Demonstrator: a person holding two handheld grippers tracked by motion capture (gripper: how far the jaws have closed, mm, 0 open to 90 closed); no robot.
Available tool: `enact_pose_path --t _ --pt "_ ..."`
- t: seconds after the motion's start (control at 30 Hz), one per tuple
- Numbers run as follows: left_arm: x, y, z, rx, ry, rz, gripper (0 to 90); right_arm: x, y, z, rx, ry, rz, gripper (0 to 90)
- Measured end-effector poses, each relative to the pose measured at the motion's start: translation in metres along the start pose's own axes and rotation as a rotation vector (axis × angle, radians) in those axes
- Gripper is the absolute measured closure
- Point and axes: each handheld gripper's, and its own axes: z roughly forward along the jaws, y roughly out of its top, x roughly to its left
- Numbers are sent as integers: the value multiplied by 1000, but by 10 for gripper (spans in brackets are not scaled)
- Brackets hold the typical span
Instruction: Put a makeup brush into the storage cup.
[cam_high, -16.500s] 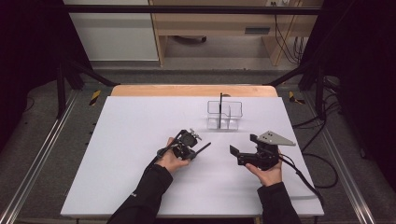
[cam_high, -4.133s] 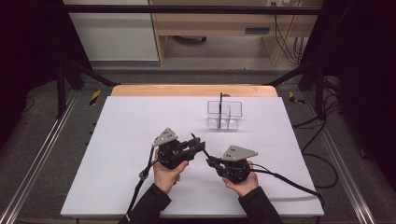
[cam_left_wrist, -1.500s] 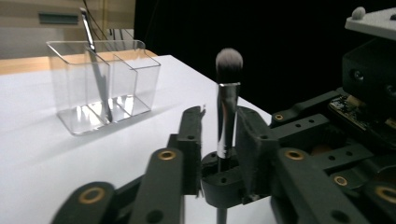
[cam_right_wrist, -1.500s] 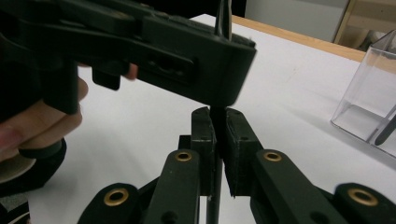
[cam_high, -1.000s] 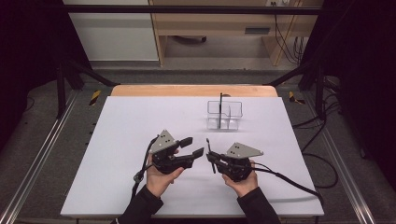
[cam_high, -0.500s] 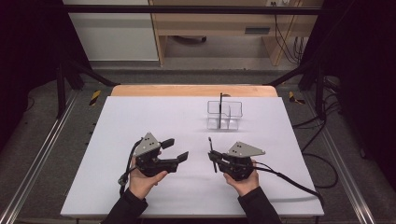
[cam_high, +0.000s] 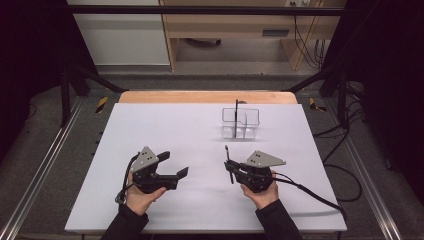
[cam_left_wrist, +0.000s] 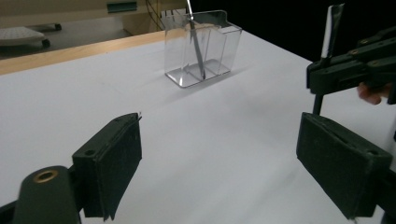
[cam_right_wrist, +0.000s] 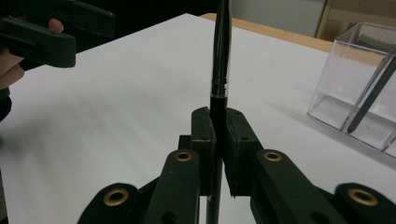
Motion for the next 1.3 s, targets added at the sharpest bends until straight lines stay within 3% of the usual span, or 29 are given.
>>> enact_pose_path --t 0.57,0.77,1.3 --pt "22 -23 -10 33 79 -33 122 -13 13 -5 -49 -29 52 840" --pt "24 -25 -10 31 82 -33 122 -23 17 -2 -51 -58 55 840" --pt "28 -28 -10 72 97 -8 105 -43 45 -2 -127 -122 102 841"
